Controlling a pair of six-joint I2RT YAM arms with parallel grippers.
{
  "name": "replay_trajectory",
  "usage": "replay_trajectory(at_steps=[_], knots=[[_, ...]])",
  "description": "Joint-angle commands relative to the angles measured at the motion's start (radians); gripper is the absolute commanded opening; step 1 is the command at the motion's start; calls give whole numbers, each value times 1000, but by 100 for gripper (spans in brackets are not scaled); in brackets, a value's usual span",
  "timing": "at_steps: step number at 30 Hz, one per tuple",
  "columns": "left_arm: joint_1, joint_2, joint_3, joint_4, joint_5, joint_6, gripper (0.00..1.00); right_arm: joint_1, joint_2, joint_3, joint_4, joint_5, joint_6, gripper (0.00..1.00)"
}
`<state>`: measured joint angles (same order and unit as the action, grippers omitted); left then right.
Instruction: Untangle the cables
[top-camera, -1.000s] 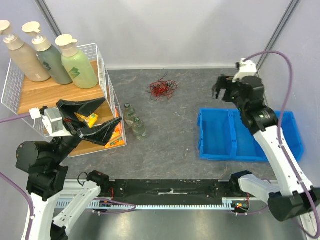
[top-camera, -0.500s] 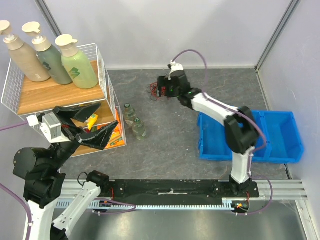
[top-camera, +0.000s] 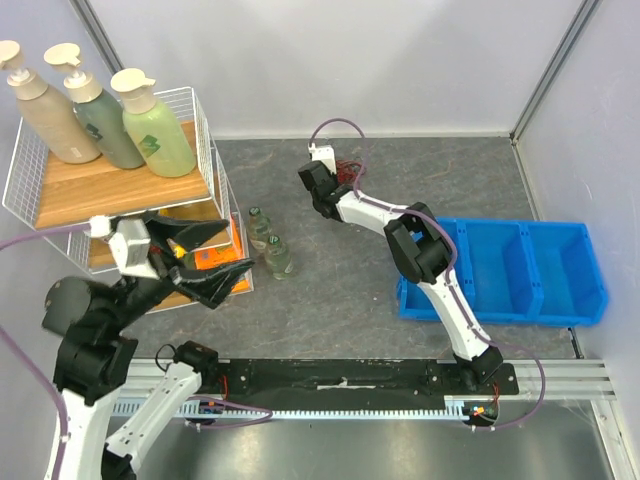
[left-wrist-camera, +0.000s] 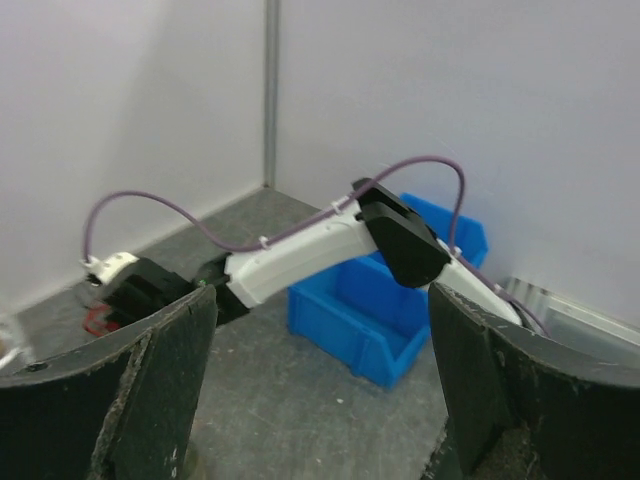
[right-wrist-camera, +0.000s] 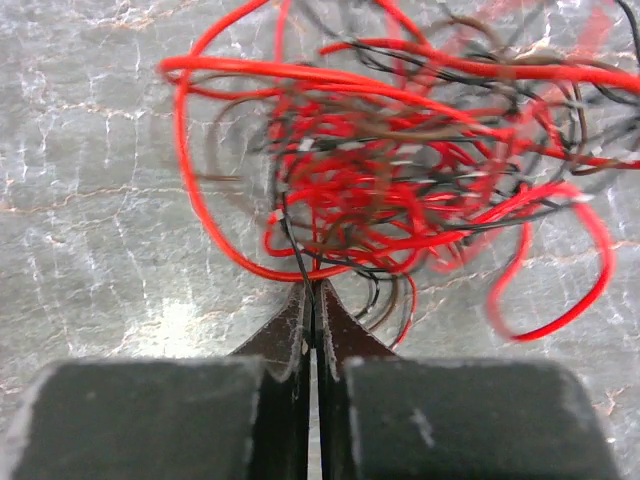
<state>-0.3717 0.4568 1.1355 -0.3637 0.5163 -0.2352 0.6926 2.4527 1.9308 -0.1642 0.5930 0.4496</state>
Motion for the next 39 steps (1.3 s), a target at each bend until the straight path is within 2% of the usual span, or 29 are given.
replay_trajectory(at_steps=[1, 4, 7, 12, 17, 20, 23, 25, 27, 31, 35, 39], knots=[[1, 185, 38, 19, 242, -101, 88, -34, -78, -33, 29, -91, -133, 0], [1, 308, 98, 83, 350, -186, 82, -38, -252, -263, 124, -235, -167, 0], [-41, 387, 138, 190, 349, -259, 80, -38, -417, -468, 149, -349, -151, 0], [-295, 534, 285, 181, 171, -175, 80, -39, -624, -746, 199, -554, -101, 0], [-507, 652, 395, 79, -135, -23, 77, -39, -826, -1037, 322, -772, -29, 0], [-599, 675, 365, 54, -379, 71, 74, -39, -960, -1205, 399, -866, 4, 0], [-668, 697, 308, 16, -696, 149, 65, -39, -1108, -1314, 428, -912, 11, 0], [-679, 686, 235, 16, -801, 180, 64, -39, -1201, -1363, 430, -943, 20, 0], [-679, 656, 173, 23, -773, 203, 64, -39, -1297, -1401, 448, -995, 38, 0], [-679, 559, 31, 78, -569, 232, 72, -39, -1441, -1448, 489, -1044, 72, 0], [-679, 490, -63, 88, -524, 203, 81, -42, -1517, -1465, 519, -1076, 87, 0], [-681, 503, -83, 25, -487, 169, 79, -42, -1540, -1461, 517, -1073, 110, 0]])
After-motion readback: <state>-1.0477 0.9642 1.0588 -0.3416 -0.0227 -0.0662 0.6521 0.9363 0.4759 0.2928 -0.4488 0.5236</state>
